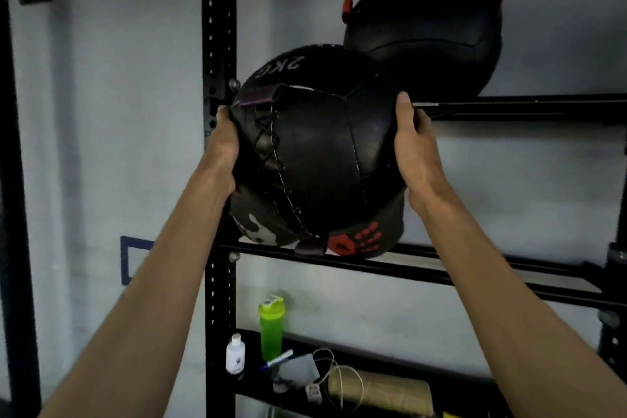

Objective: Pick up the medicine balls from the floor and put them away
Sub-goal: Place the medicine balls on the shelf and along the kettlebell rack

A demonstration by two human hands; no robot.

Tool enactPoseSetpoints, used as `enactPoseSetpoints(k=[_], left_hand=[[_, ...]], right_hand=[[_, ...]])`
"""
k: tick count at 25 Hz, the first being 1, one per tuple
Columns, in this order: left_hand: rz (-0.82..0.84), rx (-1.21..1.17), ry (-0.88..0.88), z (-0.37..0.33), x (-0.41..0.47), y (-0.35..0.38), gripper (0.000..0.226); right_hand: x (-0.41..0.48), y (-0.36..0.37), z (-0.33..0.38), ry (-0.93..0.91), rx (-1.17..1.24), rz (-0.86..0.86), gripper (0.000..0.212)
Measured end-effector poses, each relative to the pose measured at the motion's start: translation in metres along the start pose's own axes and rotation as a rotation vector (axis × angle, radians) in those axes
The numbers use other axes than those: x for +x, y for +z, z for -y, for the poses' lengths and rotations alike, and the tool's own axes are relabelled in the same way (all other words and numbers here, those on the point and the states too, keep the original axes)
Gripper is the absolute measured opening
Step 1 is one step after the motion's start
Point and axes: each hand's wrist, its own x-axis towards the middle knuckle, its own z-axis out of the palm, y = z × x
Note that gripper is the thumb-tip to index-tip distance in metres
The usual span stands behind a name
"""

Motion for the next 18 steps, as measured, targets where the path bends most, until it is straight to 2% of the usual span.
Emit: enactPoseSetpoints(k=[4, 9, 13, 15, 18], left_hand=[[0.011, -0.043, 0.106, -0.036, 0.056, -0.017, 0.064], [0.119, -0.128, 0.185, -0.071, 0.124, -0.034, 0.064], [0.100, -0.133, 0.282, -0.093, 0.179, -0.046, 0.069], [0.093, -0.127, 0.332, -0.103, 0.210, -0.050, 0.076], [0.114, -0.135, 0.392, -0.116, 0.263, -0.046, 0.104]], right_hand=[[0.041, 0.046, 0.017, -0.081, 0.022, -0.034, 0.080], [0.091, 0.104, 0.047, -0.211, -0.040, -0.121, 0.083], [0.125, 0.143, 0.063, -0.293, -0.041, -0.139, 0.078], [0.141, 0.164, 0.061, -0.328, -0.032, -0.153, 0.074], [0.168, 0.190, 0.059, -0.382, -0.014, -0.223, 0.075]])
